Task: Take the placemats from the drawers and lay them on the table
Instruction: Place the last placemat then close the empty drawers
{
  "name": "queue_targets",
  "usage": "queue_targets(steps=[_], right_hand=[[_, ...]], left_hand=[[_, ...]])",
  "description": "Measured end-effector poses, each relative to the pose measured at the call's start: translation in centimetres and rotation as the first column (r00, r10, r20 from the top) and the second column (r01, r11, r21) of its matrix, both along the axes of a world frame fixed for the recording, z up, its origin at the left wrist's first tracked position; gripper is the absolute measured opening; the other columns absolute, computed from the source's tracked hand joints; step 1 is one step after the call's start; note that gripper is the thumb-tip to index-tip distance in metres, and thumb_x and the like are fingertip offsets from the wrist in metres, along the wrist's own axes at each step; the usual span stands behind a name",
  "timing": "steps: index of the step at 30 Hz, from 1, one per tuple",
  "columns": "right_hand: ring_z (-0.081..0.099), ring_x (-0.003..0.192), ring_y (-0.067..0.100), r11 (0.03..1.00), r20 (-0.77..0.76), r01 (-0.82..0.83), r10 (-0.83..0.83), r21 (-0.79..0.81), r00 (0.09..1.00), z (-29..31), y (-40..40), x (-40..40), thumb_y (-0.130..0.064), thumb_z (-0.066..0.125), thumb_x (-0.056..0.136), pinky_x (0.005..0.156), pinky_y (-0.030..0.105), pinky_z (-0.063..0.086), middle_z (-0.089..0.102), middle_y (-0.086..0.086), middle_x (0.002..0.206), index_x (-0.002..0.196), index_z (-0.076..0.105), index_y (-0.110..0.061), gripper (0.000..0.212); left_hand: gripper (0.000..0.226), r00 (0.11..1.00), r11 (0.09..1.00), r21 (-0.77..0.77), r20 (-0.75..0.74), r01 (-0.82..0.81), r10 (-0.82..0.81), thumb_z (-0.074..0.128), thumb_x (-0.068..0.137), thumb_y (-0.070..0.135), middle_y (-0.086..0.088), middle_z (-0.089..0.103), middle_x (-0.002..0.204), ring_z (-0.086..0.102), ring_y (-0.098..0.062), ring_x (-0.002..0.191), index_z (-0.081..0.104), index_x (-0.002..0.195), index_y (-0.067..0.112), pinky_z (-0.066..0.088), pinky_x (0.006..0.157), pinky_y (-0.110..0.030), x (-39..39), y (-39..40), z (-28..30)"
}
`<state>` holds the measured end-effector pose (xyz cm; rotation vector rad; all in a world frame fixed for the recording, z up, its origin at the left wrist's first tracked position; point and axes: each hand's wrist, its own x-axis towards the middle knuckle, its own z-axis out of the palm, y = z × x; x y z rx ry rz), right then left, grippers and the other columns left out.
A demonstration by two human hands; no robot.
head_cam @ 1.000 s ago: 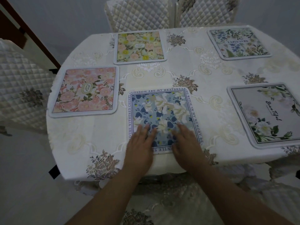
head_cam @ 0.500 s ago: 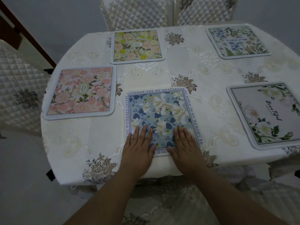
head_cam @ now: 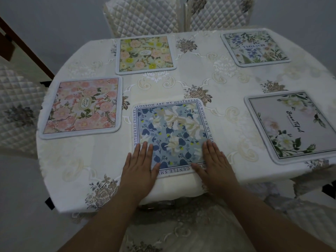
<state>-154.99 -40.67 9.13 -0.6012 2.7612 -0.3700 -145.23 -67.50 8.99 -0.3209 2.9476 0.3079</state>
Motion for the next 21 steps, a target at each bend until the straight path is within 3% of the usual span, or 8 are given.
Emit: queue_targets(steps=[3,5,7,9,12,16,21], right_hand=[[-0.013,0.151,0.007,1.0,-0.012,0.006,-0.006,0.001,1.0,0.5,0.4,-0.4,-0.081,0.014,0.088,0.125,0.037,0.007,-0.012,-0.008,0.166,0.16,-0.007,-0.023,0.094],[0.005,0.153,0.013,1.0,-0.039,0.022,-0.022,-0.002,0.999,1.4,0.2,-0.8,-0.078,0.028,0.088,0.124,0.037,0.016,0.006,-0.004,0.167,0.161,0.009,-0.021,0.094],[0.028,0.143,0.019,0.999,-0.084,0.04,-0.04,-0.006,0.996,2.5,-0.2,-1.5,-0.07,0.043,0.09,0.117,0.037,0.03,0.031,0.0,0.158,0.154,0.032,-0.02,0.082],[0.04,0.131,0.021,0.999,-0.127,0.035,-0.036,-0.008,0.991,3.5,-0.7,-2.4,-0.063,0.049,0.091,0.109,0.037,0.037,0.044,0.0,0.145,0.14,0.048,-0.021,0.065],[0.039,0.133,0.022,0.999,-0.127,0.0,-0.006,-0.042,0.992,4.0,-2.2,-3.7,-0.05,0.051,0.096,0.111,0.035,0.031,0.045,0.002,0.146,0.136,0.053,-0.019,0.051],[0.031,0.141,0.022,0.989,-0.036,-0.038,0.033,-0.14,0.999,4.0,-5.5,-5.4,-0.041,0.051,0.099,0.117,0.035,0.024,0.039,0.005,0.153,0.14,0.05,-0.016,0.048],[0.024,0.146,0.025,0.983,-0.025,-0.08,0.077,-0.164,0.997,3.1,-9.8,-7.7,-0.038,0.048,0.1,0.12,0.038,0.019,0.032,0.009,0.157,0.147,0.042,-0.012,0.054]], left_hand=[[0.074,1.0,1.0,0.011,-0.003,-0.007,0.007,0.0,0.097,0.069,0.008,-0.02,0.168,-0.024,-0.014,0.153,-0.015,0.161,0.033,-0.006,0.126,-0.041,-0.2,0.0,0.1],[0.075,1.0,1.0,0.014,0.011,-0.011,0.011,0.002,0.097,0.07,0.008,-0.019,0.169,-0.023,-0.014,0.154,-0.015,0.161,0.034,-0.007,0.126,-0.042,-0.2,0.1,0.3],[0.074,0.999,1.0,-0.009,0.03,-0.03,0.03,0.006,0.098,0.07,0.008,-0.015,0.169,-0.021,-0.015,0.155,-0.011,0.162,0.035,-0.01,0.124,-0.046,-0.3,0.2,0.6],[0.072,0.998,0.998,-0.026,-0.015,-0.065,0.065,0.015,0.099,0.068,0.006,0.003,0.171,-0.008,-0.018,0.157,0.008,0.162,0.035,-0.009,0.124,-0.048,-0.9,0.6,1.2],[0.065,0.993,0.997,0.004,-0.09,-0.081,0.081,0.023,0.102,0.06,0.0,0.023,0.167,0.007,-0.021,0.157,0.028,0.157,0.027,0.001,0.127,-0.047,-2.7,1.0,1.9],[0.065,0.996,0.999,0.046,-0.084,0.002,0.002,0.023,0.105,0.051,-0.006,0.019,0.169,0.007,-0.026,0.157,0.022,0.162,0.018,0.012,0.127,-0.046,-6.4,0.8,1.8],[0.062,0.999,0.999,0.045,-0.043,0.018,-0.016,0.019,0.108,0.05,-0.004,0.011,0.171,0.003,-0.025,0.158,0.016,0.163,0.021,0.008,0.127,-0.046,-11.0,1.0,1.9]])
